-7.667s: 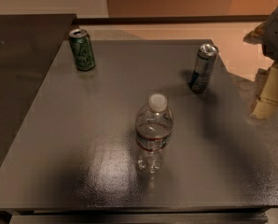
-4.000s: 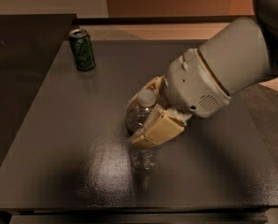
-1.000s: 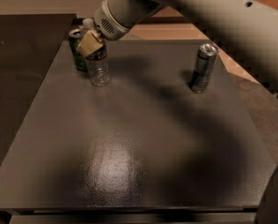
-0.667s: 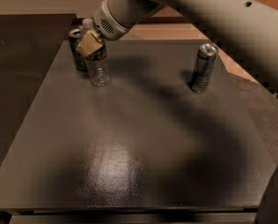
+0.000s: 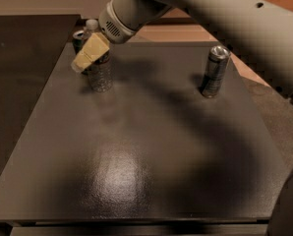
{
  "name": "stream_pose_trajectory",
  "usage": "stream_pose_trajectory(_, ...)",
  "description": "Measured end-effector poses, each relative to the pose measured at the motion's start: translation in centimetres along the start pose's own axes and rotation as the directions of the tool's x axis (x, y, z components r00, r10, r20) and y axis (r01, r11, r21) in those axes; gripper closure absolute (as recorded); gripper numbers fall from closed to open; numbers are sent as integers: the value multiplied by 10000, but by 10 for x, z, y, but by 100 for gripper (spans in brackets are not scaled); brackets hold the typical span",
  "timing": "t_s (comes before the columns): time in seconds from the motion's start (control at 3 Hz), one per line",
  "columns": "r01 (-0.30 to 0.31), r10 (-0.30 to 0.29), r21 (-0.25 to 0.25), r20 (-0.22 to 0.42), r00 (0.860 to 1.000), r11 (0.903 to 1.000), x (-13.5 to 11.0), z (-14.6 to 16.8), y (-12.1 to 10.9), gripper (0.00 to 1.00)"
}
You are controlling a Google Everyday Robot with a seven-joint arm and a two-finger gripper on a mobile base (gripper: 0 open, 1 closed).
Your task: Move water bottle near green can
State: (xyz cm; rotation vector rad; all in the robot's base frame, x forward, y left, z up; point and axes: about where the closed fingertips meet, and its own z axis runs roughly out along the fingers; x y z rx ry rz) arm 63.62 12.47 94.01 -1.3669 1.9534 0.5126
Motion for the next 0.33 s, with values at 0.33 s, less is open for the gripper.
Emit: stream_pose_trajectory(0.33,1,-1,-1,0,10000,10000,0,0,0,0)
